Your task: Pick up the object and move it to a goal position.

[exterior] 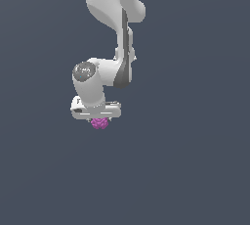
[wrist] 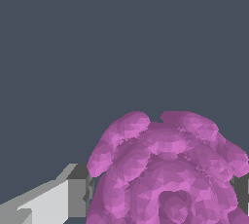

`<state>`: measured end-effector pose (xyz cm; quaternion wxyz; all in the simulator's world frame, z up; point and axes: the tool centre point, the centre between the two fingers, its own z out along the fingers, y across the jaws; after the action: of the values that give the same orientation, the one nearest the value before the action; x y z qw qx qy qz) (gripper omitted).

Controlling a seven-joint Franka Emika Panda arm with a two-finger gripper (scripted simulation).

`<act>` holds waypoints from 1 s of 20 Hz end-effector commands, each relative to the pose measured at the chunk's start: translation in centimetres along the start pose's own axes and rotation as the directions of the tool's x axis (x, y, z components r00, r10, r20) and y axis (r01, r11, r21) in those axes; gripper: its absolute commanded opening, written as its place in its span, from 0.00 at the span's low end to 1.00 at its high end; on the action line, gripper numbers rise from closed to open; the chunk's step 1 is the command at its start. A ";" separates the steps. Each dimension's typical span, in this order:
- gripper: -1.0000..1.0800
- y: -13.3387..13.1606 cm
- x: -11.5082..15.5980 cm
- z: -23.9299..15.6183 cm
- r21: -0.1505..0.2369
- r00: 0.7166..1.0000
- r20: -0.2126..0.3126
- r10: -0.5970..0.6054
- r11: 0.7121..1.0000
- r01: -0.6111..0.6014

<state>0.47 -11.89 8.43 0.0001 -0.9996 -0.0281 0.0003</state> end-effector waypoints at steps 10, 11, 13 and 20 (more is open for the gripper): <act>0.00 2.0 -8.1 -4.7 0.001 1.000 -0.001 0.000 1.000 0.000; 0.00 2.1 -8.8 -5.1 0.001 1.000 -0.001 0.000 1.000 0.000; 0.00 2.5 -10.1 -5.8 0.001 1.000 -0.001 0.000 1.000 0.000; 0.00 3.4 -13.5 -7.9 0.001 1.000 -0.001 0.000 1.000 0.000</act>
<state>-12.11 -15.86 15.96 0.0003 -0.9996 -0.0277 -0.0001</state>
